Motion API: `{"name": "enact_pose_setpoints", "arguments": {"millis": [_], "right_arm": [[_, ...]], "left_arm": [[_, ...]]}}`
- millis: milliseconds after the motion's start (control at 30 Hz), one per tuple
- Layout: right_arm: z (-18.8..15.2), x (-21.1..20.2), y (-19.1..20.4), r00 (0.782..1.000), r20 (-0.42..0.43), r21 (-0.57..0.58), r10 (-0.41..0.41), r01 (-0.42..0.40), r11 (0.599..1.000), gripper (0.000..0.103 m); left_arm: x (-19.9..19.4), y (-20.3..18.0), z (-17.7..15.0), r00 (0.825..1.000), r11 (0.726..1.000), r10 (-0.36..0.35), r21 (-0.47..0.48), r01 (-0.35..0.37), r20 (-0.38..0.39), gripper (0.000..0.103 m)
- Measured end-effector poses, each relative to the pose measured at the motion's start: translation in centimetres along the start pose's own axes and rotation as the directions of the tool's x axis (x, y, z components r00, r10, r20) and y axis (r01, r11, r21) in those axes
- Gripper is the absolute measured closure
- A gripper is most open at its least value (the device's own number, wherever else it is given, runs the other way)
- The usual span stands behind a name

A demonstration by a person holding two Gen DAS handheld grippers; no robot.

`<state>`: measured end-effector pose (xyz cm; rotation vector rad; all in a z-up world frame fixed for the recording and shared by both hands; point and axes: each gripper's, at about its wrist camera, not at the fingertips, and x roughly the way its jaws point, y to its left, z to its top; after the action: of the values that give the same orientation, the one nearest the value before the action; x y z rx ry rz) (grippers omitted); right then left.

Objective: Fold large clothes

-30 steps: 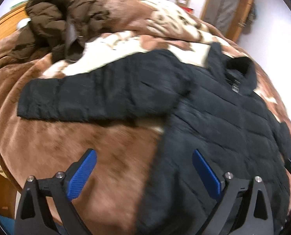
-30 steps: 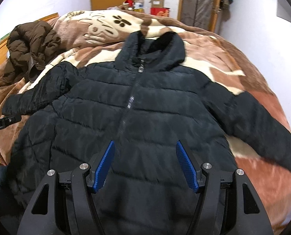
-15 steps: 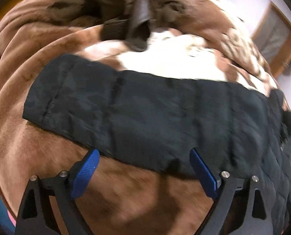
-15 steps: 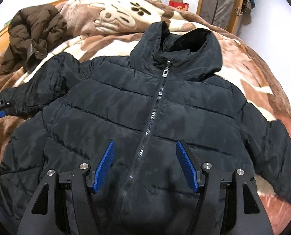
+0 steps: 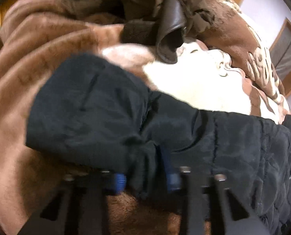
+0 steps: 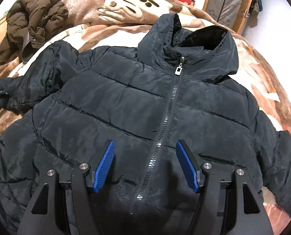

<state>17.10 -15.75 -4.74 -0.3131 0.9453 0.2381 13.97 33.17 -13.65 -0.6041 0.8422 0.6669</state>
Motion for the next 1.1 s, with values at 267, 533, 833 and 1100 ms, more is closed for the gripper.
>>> {"name": "enact_pose_setpoints", "arguments": {"millis": [267,533,833,1100], "right_arm": [[-1.4,-1.9,-1.7,0.999,0.027,0.034,-0.026,0.025,0.999,0.038],[-3.4,-4.4,-5.7,0.997,0.066,0.107,-0.034,0.027,0.994,0.038],[-5.7,-5.0,-11.7,0.996,0.065,0.284,-0.06,0.039,0.958,0.038],[-7.6,-4.1,-16.6,0.994,0.095,0.385,-0.046,0.006,0.923,0.038]], "left_arm": [[-8.7,-4.4,2.6,0.983,0.983,-0.145,0.128,0.13,0.114,0.091],[-19.4,-13.8,2.4,0.902,0.878,-0.407,0.334,0.343,0.145,0.091],[-23.2,-27.7,-4.4,0.801,0.658,-0.596,0.537,0.528,-0.056,0.091],[-18.3,-36.9,-11.9,0.753,0.532,-0.589,0.559,0.635,-0.294,0.091]]}}
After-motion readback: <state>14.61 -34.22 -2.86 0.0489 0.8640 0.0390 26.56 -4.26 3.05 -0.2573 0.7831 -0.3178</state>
